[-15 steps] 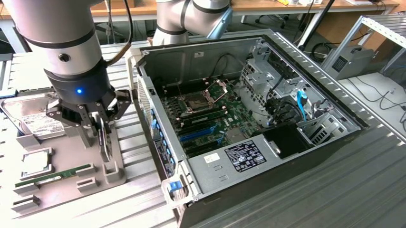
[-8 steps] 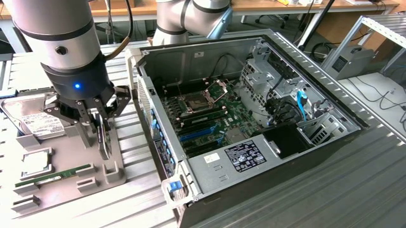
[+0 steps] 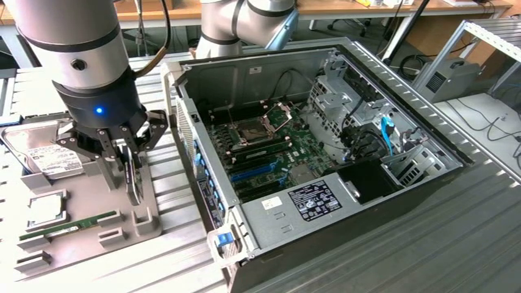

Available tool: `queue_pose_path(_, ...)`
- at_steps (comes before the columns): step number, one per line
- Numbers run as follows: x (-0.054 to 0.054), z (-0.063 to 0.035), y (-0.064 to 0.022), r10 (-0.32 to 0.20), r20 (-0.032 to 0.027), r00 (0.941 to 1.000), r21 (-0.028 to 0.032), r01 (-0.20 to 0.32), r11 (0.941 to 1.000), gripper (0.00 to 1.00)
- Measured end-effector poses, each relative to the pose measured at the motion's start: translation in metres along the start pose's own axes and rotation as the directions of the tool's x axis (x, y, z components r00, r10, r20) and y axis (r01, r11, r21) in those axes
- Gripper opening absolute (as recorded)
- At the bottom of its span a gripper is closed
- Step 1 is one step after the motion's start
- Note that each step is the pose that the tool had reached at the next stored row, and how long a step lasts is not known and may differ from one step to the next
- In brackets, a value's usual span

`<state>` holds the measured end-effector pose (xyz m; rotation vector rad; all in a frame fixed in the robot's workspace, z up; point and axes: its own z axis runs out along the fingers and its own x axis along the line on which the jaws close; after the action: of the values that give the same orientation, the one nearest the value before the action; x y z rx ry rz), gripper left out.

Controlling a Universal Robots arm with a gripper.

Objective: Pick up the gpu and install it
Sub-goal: 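Pick up the gpu and move the gpu toward the slot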

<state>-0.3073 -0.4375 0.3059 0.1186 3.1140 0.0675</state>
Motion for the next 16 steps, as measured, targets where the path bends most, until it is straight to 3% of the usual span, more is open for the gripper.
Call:
queue_pose_path(7,0.000,-0.0034,0.0001,0.000,0.0000,1.0000,0.0000,0.000,1.0000,0.27)
queue_pose_path(16,0.000,-0.0210,0.0009,0.000,0.0000,1.0000,0.0000,0.000,1.0000,0.27)
